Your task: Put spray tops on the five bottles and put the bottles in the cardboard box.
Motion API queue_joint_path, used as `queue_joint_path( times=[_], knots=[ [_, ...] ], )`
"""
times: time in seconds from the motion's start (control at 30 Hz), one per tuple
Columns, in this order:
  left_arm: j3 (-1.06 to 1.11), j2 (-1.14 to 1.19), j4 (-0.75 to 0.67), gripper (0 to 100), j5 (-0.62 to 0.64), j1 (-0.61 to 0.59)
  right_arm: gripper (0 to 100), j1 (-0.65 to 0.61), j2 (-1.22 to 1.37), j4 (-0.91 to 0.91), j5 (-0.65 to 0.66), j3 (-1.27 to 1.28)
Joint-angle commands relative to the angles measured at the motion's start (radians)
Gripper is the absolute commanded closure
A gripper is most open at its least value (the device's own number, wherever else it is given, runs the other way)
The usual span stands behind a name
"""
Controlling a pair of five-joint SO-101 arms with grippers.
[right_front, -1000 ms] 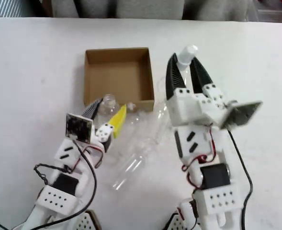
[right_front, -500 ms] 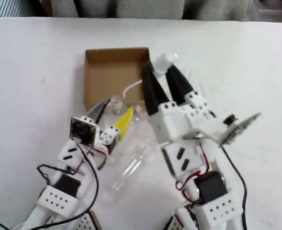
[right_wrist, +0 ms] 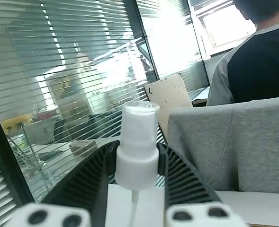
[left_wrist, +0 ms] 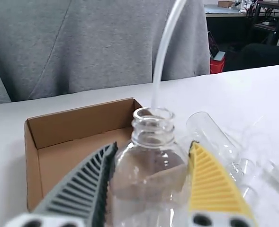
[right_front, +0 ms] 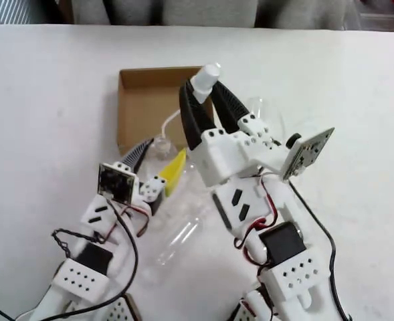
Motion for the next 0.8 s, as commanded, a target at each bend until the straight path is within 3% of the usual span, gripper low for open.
queue_joint_path(
  times=[0.0, 0.77],
  knots=[
    [-0.002, -0.024, -0.011, 90, 0.012, 0.008, 98.3, -0.005, -0.002, -0.018, 0.014, -0.051],
    [-0.002, -0.024, -0.011, 90, 0.012, 0.005, 98.3, -0.068, 0.008, -0.022, 0.021, 0.074]
  ],
)
